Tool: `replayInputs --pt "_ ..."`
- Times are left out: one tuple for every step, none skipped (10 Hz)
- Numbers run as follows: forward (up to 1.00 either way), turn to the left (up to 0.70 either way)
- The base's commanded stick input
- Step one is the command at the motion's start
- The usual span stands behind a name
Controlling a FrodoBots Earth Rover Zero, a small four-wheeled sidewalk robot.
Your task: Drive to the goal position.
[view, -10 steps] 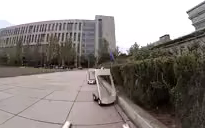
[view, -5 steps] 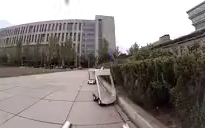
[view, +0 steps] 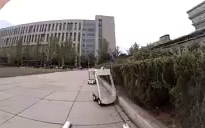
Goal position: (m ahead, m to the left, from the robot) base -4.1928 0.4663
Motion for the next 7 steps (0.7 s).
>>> replayInputs --pt "0.06 0.00" --pt "0.06 0.00" --pt "0.06 0.00" --pt "0.06 0.00" --pt "0.06 0.00" --pt "0.06 0.00" --pt "0.06 0.00"
